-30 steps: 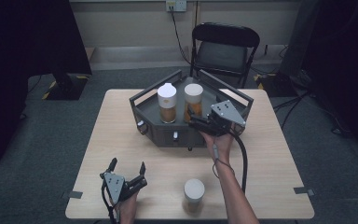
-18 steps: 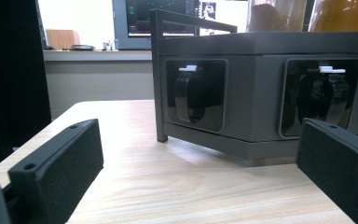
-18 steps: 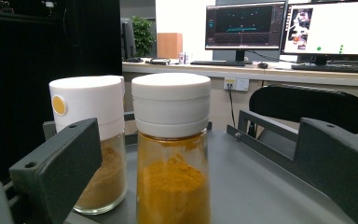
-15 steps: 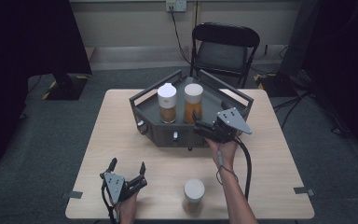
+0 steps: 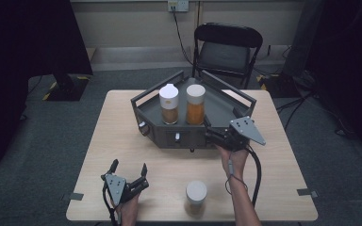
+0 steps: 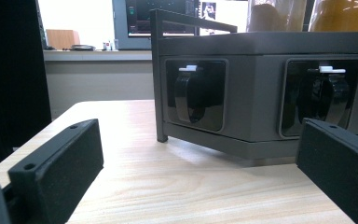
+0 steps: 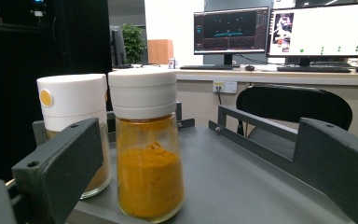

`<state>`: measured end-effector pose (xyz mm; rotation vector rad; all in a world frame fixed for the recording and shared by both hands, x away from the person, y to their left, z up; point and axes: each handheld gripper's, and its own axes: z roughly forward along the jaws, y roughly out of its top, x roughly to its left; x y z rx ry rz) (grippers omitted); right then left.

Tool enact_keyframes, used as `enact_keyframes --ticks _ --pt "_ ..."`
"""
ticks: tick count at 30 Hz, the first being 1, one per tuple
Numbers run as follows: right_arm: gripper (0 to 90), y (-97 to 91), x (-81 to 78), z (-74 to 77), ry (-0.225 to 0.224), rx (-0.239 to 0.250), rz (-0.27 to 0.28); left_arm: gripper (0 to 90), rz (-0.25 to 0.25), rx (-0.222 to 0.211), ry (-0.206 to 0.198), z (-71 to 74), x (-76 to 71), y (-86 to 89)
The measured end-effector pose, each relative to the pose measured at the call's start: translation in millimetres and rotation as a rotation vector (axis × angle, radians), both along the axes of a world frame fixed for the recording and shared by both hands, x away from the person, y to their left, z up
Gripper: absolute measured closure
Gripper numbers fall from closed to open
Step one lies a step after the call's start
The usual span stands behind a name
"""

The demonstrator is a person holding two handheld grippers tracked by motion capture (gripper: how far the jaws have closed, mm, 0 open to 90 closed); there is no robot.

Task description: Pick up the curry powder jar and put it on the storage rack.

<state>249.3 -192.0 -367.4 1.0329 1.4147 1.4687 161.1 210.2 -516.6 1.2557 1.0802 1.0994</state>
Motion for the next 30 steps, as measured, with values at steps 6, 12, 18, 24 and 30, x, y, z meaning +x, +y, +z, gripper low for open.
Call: enact_keyframes --ticks 6,12,18,24,30 --pt "0.4 -4.9 -7.7 -5.1 0.003 0.022 -0.010 0.3 0.000 0.000 0.000 0.0 0.0 0.0" --pt "0.4 -9.2 -16.1 -8.7 0.006 0.030 -0.027 0.3 0.000 0.000 0.000 0.0 0.0 0.0" --pt "0.5 -12.0 -23.9 -14.1 0.005 0.031 -0.035 0.3 0.001 0.000 0.000 0.0 0.0 -0.1" --pt "0.5 -12.1 -31.8 -24.2 0.013 0.039 -0.043 0.4 0.002 0.001 0.000 0.0 0.0 -0.2" --pt "0.3 -13.2 -39.1 -31.0 0.017 0.036 -0.062 0.4 0.002 0.000 0.000 0.0 0.0 -0.3"
